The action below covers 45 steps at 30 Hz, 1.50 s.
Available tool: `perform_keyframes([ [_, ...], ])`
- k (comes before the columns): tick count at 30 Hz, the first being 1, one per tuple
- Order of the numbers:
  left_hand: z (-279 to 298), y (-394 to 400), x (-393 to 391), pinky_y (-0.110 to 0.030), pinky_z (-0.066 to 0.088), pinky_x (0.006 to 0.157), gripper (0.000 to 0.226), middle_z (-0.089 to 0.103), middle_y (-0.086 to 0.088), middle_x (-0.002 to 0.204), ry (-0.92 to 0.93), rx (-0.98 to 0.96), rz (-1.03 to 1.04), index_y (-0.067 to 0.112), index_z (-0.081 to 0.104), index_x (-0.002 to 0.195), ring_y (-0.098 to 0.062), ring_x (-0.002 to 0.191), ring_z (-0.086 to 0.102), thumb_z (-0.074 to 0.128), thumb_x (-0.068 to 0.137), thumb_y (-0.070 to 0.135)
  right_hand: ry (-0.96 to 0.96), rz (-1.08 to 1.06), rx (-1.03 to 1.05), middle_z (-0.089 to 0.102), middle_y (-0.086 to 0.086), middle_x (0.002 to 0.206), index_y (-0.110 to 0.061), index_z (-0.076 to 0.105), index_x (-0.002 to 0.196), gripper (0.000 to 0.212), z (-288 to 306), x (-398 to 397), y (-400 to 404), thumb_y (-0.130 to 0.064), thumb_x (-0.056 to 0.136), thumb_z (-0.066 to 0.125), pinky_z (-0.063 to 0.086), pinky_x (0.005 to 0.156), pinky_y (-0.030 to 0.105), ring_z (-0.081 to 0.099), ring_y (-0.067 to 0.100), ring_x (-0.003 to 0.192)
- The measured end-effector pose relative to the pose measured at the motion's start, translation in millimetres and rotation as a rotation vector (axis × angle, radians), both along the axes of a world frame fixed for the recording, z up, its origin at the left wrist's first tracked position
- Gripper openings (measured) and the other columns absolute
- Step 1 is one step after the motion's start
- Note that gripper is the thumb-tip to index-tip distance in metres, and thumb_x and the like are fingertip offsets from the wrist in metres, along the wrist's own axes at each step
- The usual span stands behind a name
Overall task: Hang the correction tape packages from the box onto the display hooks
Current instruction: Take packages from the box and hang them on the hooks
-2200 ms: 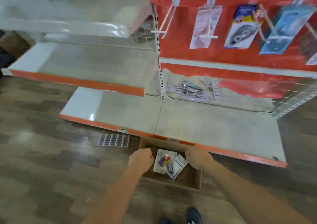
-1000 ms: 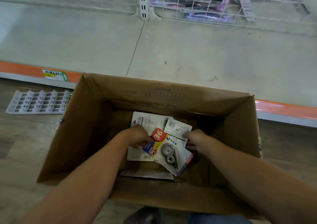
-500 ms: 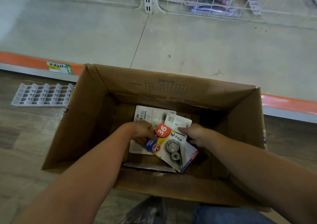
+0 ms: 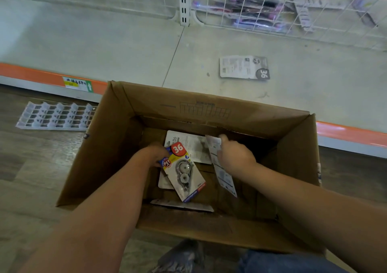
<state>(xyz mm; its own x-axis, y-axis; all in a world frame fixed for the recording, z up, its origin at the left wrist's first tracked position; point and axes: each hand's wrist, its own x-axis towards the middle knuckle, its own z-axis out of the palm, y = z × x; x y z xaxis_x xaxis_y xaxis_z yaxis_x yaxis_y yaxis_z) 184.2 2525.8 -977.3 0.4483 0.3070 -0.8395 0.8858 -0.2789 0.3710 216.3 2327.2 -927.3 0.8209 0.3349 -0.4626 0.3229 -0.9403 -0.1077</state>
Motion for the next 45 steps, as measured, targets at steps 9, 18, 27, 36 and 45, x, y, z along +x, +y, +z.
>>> perform_keyframes([
  [9, 5, 6, -3, -0.033, 0.045, 0.086, 0.038, 0.055, -0.022, 0.130, -0.058, -0.120, 0.189, -0.001, 0.042, 0.135, -0.027, 0.101, 0.057, 0.048, 0.098, 0.006, -0.065, 0.486, -0.127, 0.040, 0.015, 0.138, -0.020, 0.004, 0.150, 0.068, -7, -24, 12, -0.010, 0.096, 0.044, 0.045, 0.065, 0.038, 0.061, 0.032, 0.099],
  [18, -6, 8, -3, -0.036, 0.046, 0.095, 0.044, 0.055, -0.020, 0.129, -0.004, -0.084, 0.103, 0.000, 0.046, 0.131, -0.030, 0.118, 0.054, 0.061, 0.091, 0.008, 0.214, 0.397, -0.172, 0.019, 0.005, 0.153, -0.024, 0.015, 0.148, 0.077, -51, -38, -22, -0.017, 0.088, 0.063, 0.043, 0.100, 0.041, 0.027, 0.029, 0.136],
  [27, -6, 4, -1, -0.035, 0.049, 0.083, 0.048, 0.053, -0.018, 0.122, 0.047, -0.052, 0.038, -0.001, 0.044, 0.130, -0.032, 0.119, 0.053, 0.063, 0.086, -0.004, 0.753, -1.140, 0.391, 0.046, 0.022, 0.136, -0.004, 0.033, 0.140, 0.051, -30, -46, -25, -0.038, 0.101, 0.037, 0.045, 0.090, 0.036, 0.049, 0.034, 0.123],
  [36, -14, -11, -17, -0.026, 0.043, 0.060, 0.026, 0.056, -0.005, 0.082, -0.127, -0.325, 0.406, 0.011, 0.051, 0.119, -0.015, 0.071, 0.052, 0.057, 0.094, 0.011, 0.763, -1.231, 0.686, 0.056, 0.008, 0.094, -0.007, 0.048, 0.126, 0.042, -56, -39, 6, -0.036, 0.096, 0.051, 0.042, 0.095, 0.036, 0.052, 0.026, 0.102],
  [45, -15, -19, -11, -0.036, 0.051, 0.083, 0.032, 0.065, -0.008, 0.103, -0.059, -0.317, -0.019, 0.009, 0.058, 0.108, -0.019, 0.090, 0.061, 0.069, 0.080, -0.002, 0.855, -1.238, 0.747, 0.050, 0.015, 0.135, -0.007, 0.046, 0.130, 0.039, -59, -34, 31, -0.023, 0.096, 0.053, 0.040, 0.103, 0.036, 0.050, 0.028, 0.120],
])
